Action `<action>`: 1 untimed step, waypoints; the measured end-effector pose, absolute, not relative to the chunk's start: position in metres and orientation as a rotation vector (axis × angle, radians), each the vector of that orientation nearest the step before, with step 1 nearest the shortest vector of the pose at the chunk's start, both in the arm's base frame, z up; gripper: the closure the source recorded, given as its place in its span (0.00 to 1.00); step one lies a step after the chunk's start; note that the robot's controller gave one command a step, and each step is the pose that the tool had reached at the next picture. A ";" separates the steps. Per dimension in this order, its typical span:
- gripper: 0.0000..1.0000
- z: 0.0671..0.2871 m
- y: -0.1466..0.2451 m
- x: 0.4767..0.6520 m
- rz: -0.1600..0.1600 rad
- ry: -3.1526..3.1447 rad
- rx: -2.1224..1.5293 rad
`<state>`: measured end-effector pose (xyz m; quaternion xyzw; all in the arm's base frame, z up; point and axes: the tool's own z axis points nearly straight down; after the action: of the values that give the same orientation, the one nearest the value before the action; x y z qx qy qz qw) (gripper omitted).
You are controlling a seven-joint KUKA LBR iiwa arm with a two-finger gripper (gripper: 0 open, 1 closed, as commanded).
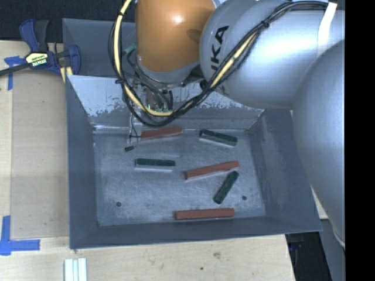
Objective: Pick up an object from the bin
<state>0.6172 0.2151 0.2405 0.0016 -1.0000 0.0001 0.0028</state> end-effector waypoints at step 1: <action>0.00 0.246 0.214 0.619 -0.002 -3.145 0.000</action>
Offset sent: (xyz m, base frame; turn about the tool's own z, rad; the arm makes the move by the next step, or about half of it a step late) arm -0.0466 -0.0475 -0.1621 0.0589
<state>0.6191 0.2139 0.2459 0.0001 -1.0000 -0.0007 -0.0017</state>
